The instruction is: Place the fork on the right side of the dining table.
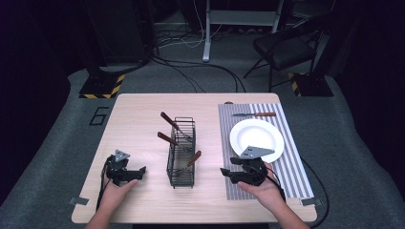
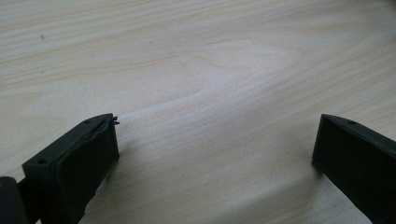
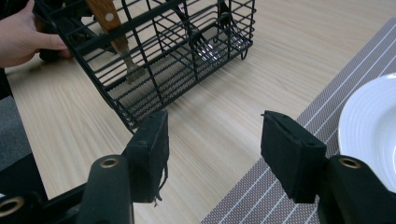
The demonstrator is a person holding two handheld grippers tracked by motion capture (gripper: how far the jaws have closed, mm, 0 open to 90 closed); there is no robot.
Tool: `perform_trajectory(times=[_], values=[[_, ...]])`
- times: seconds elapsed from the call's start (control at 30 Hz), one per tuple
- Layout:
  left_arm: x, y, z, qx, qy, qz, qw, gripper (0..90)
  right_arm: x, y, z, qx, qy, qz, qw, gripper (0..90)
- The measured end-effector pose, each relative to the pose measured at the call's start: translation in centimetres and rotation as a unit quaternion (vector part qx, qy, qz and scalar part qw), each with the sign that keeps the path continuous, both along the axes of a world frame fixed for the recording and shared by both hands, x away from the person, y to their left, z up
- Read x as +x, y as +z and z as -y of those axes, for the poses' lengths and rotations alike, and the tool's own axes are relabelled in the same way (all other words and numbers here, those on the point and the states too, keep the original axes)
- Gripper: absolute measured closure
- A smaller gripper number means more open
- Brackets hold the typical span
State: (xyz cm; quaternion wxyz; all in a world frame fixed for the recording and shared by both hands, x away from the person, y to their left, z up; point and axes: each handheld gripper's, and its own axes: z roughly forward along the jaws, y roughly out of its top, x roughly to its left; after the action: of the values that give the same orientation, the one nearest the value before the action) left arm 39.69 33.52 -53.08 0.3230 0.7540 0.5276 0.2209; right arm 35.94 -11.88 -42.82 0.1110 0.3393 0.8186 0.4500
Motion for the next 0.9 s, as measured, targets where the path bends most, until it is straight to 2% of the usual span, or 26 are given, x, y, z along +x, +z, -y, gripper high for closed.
perform_trajectory(times=[0.23, 0.3, 0.57, 0.9], values=[[0.0, 0.0, 0.0, 0.0, 0.0, 0.0, 1.0, 0.1, 0.0, 0.9, -0.5, 0.003, 0.002, 0.001, 1.0, 41.1], [0.0, 0.0, 0.0, 0.0, 0.0, 0.0, 1.0, 0.1, -0.1, 1.4, -0.6, 0.004, 0.002, 0.007, 1.0, 40.9], [0.0, 0.0, 0.0, 0.0, 0.0, 0.0, 1.0, 0.1, -0.3, 2.5, -1.0, 0.007, 0.003, 0.003, 1.0, 43.1], [0.0, 0.0, 0.0, 0.001, 0.0, 0.0, 1.0, 0.1, -0.4, 3.6, -1.8, 0.017, 0.023, -0.001, 0.9996, 46.1]])
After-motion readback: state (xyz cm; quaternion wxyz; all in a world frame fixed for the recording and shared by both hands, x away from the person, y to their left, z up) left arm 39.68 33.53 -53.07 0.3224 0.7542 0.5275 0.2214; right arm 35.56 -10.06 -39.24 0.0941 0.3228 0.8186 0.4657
